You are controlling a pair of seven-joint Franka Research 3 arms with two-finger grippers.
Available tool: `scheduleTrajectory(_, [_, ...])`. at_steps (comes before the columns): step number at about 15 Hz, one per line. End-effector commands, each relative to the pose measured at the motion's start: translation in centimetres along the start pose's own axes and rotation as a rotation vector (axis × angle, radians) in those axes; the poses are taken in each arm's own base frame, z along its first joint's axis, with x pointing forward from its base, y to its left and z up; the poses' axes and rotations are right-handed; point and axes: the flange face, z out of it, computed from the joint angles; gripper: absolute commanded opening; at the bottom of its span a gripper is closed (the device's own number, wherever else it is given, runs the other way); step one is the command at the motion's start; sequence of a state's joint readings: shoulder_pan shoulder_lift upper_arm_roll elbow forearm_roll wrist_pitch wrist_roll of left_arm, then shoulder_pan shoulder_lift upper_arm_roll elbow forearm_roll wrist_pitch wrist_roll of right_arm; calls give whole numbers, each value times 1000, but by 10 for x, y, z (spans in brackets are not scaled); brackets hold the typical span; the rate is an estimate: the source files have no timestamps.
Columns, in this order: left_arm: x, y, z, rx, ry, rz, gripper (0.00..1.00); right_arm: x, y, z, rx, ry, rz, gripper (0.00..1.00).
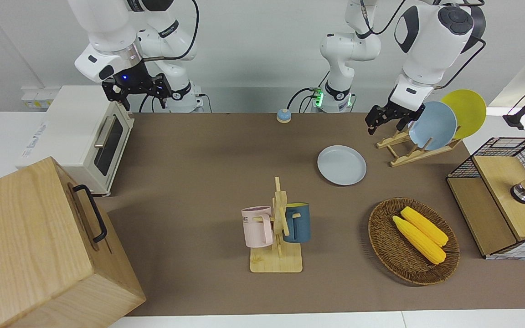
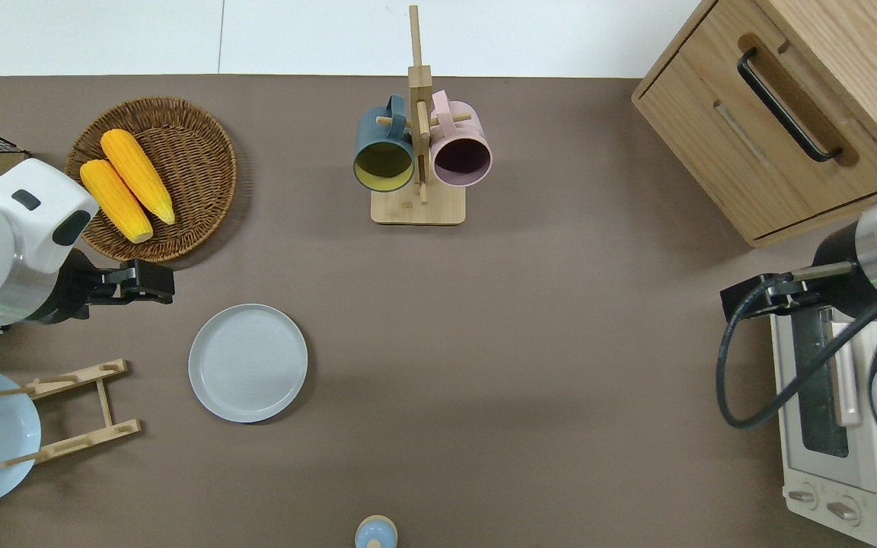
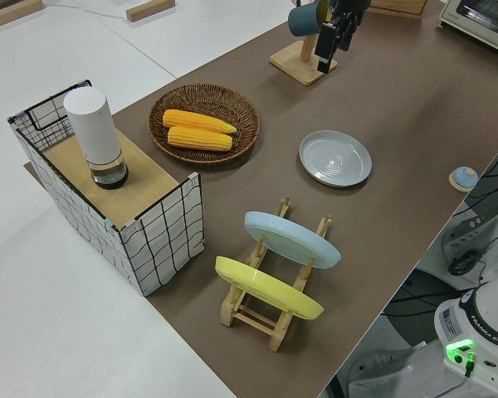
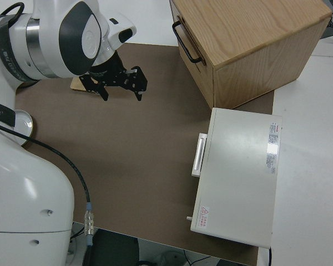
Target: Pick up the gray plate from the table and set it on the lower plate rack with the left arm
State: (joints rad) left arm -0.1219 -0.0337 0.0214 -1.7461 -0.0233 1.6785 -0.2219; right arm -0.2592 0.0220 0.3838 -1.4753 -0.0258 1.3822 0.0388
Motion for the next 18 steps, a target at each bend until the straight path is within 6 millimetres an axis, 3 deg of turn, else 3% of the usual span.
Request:
scheduleTrajectory(1, [1,3,-3,24,-4,15,995,-2,3,-3,-5,-1,16,983])
scheduleTrajectory(13, [0,0,2,17,-23,16,995,-2,2,-3,-7,-3,15,983])
scheduleTrajectory(15, [-2,-2,11,32,-49,17,995,-2,2,-3,-6,-1,15,983])
scheduleTrajectory(18, [-9,-10,41,55,-74,13,993,-2,2,-3,-5,-3,15,983])
